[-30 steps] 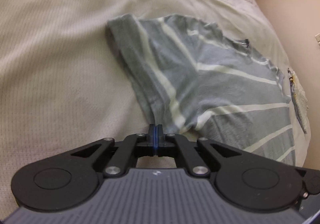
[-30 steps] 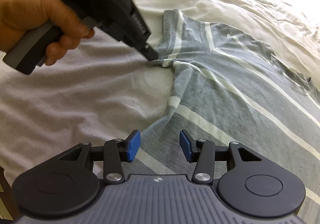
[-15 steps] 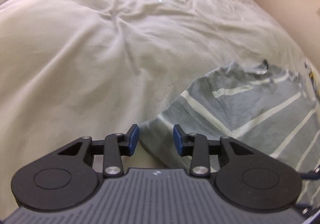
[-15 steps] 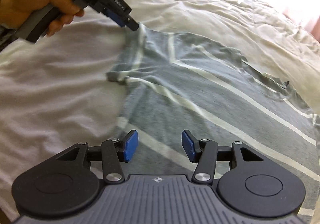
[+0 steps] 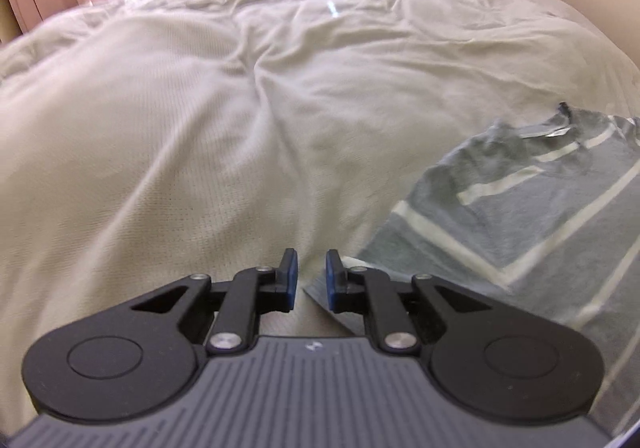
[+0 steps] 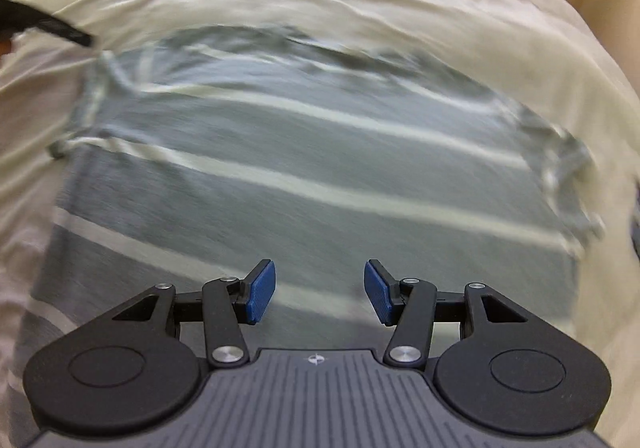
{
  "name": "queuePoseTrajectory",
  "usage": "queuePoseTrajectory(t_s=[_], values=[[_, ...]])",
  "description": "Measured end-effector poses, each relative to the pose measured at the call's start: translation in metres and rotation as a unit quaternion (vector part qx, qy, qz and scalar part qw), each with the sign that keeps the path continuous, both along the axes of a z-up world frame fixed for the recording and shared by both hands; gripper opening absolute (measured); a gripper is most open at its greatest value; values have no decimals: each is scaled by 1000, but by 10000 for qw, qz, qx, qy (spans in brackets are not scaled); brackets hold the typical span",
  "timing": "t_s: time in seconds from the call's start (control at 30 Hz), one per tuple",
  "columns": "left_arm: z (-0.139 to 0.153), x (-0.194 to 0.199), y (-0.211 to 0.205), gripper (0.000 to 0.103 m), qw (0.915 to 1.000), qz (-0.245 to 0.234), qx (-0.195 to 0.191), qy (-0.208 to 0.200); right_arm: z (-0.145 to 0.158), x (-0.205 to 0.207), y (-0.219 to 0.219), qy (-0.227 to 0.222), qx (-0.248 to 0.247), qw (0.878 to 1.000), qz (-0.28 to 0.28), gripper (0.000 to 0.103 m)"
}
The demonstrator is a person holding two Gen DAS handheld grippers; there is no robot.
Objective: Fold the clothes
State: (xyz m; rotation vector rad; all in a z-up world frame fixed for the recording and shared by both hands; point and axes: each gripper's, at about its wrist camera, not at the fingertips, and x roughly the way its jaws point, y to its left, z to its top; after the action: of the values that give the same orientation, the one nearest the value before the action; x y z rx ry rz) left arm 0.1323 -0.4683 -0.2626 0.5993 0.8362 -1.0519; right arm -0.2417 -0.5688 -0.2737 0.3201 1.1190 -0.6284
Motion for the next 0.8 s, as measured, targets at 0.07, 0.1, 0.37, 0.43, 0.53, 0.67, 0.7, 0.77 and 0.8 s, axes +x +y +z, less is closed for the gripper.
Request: queuePoseTrajectory(t_s=[0.07,0.1,0.37,0.43,0.53,0.67,0.7,0.77,0.8], values=[[10,-24,9,13,9999,-106,-46,108,-1,-27,-7,111,104,9997,-189,52],[12,-43,14,13,9995,-242,-22,200,-2,-41,-11,171,162,9993,-280,52],[-9,-208,59,18,9866,-1186,518,995,-22,-142,-29,398,765,9942,-646,52],[-21,-237,75,18,9843,-1148,773,1092,-26,-159,-29,416,785,9948,-503,53],[-37,-262,102,19,9842,-918,1188,939,-25,-182,-30,349,759,9960,-305,54],[-36,-268,126,19,9867,-341,1351,839,-18,-191,-20,290,675,9971,-220,56],[-31,-266,123,19,9890,-316,1226,769,-16,-193,-17,276,652,9973,-203,56],[-21,-261,117,20,9929,-266,976,628,-12,-196,-12,249,607,9977,-167,56],[-16,-258,114,20,9945,-244,850,558,-11,-198,-9,235,585,9979,-149,56]])
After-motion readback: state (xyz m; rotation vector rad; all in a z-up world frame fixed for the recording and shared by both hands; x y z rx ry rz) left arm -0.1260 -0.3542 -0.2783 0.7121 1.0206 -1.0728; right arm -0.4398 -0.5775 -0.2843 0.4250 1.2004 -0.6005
